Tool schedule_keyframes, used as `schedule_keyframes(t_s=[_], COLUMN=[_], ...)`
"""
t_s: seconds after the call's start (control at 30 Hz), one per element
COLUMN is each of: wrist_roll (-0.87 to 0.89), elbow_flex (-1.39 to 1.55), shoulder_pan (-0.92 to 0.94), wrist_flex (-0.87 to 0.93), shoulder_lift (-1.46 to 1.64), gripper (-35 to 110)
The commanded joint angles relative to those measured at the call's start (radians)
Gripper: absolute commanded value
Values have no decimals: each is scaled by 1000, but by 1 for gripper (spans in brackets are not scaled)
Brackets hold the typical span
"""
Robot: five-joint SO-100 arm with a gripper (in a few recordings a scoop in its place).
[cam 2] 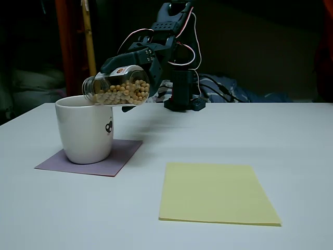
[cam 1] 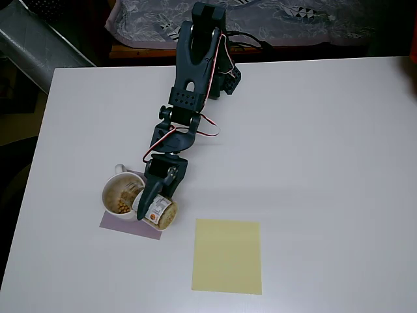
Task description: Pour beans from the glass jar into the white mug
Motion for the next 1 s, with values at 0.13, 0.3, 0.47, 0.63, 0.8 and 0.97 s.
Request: schedule_keyframes(t_s=[0.13,0.3,0.47,0.63,0.8,0.97], wrist_roll=[-158,-311,-554,-850,-1097,-1388], elbow_flex=[-17,-11,-12,11,40,198], shoulder_pan=[25,17,-3,-29,-71,-106], wrist_flex=[28,46,77,77,75,-95], shoulder_lift=[77,104,146,186,209,227], gripper=[0,2,7,6,6,13])
